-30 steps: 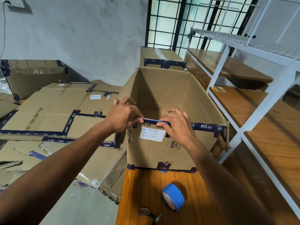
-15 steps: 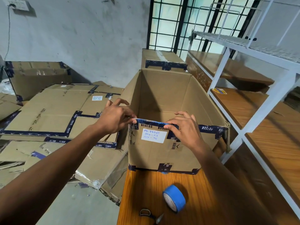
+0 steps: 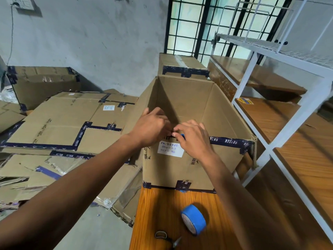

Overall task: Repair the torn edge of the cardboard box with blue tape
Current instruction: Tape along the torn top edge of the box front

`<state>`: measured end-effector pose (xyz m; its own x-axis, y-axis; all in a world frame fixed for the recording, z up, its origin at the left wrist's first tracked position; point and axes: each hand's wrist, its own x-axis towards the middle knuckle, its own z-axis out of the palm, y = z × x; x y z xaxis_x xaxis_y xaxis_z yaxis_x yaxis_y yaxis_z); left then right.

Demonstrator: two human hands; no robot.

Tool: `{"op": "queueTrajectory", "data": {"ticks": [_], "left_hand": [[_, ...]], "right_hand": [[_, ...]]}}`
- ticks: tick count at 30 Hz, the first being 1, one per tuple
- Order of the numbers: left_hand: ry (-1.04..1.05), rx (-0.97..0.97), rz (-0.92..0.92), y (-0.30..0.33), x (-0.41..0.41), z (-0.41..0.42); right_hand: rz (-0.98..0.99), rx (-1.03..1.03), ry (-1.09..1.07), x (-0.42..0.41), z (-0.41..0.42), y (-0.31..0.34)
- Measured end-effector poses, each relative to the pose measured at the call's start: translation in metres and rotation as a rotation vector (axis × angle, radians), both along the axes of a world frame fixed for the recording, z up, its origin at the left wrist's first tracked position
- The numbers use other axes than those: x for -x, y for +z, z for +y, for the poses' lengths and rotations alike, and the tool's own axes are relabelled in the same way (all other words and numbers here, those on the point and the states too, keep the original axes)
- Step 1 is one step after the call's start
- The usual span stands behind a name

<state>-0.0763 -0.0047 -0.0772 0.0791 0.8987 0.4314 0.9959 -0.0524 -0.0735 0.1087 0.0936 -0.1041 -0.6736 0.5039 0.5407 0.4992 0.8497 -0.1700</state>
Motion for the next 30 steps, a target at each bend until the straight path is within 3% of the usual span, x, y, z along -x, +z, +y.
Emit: {"op": "queueTrajectory", "data": {"ticks": [10,30], "left_hand": [[-0.048,-0.051,-0.021,-0.014,0.016,-0.006],[0.029,-0.010,-0.125,-0.020,0.046,-0.028]], "right_hand": [[0.009,-0.112,0.011,-0.013,0.002,-0.004],[0.067,-0.116,0.053,-0.040,0.017,-0.020]]}}
